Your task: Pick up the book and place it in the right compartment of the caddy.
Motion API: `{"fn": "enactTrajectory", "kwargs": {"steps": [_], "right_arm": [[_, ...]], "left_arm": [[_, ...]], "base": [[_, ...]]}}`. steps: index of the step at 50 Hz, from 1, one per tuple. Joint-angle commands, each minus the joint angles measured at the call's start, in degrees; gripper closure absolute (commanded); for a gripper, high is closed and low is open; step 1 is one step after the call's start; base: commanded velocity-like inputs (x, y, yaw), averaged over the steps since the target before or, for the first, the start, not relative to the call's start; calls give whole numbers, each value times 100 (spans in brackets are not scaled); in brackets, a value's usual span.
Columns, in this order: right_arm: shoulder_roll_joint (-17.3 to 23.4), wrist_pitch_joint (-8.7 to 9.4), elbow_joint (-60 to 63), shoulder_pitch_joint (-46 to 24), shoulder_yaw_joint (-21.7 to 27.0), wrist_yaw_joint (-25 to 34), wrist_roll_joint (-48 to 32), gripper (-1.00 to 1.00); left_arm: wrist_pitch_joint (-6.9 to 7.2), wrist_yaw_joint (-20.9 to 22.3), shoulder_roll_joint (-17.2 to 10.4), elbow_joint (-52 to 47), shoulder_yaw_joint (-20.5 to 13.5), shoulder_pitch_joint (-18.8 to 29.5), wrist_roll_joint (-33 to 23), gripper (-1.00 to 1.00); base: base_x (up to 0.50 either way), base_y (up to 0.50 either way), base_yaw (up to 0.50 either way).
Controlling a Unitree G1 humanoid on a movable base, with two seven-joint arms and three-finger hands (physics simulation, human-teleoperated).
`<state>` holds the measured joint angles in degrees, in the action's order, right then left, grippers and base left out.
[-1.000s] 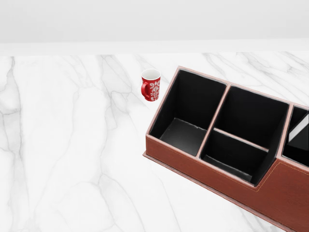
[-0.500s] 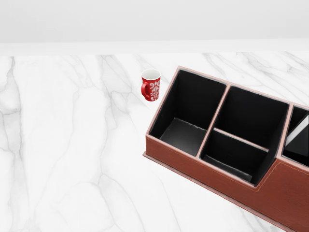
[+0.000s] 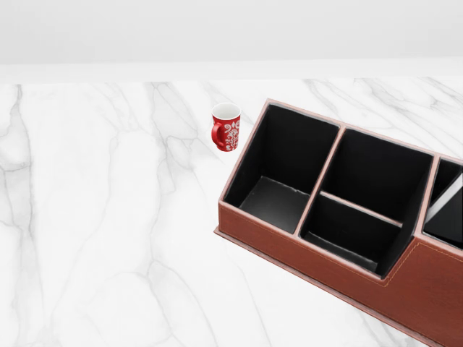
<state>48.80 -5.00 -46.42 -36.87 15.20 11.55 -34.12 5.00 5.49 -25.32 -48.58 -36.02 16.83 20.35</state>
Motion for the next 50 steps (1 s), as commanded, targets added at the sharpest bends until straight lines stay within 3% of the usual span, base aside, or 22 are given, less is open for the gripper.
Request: {"fn": "enactTrajectory", "kwargs": {"steps": [1,50], "right_arm": [[-10,0,-147,-73,71,-197,-40,100],[-200,0,-543,-29,-90,-490,-106,100]], "left_arm": [[0,12,17,6,27,-9,-43,-100],[0,77,63,5,56,-3,-165,-100]], "base": [[0,0,0],[0,0,0]]}}
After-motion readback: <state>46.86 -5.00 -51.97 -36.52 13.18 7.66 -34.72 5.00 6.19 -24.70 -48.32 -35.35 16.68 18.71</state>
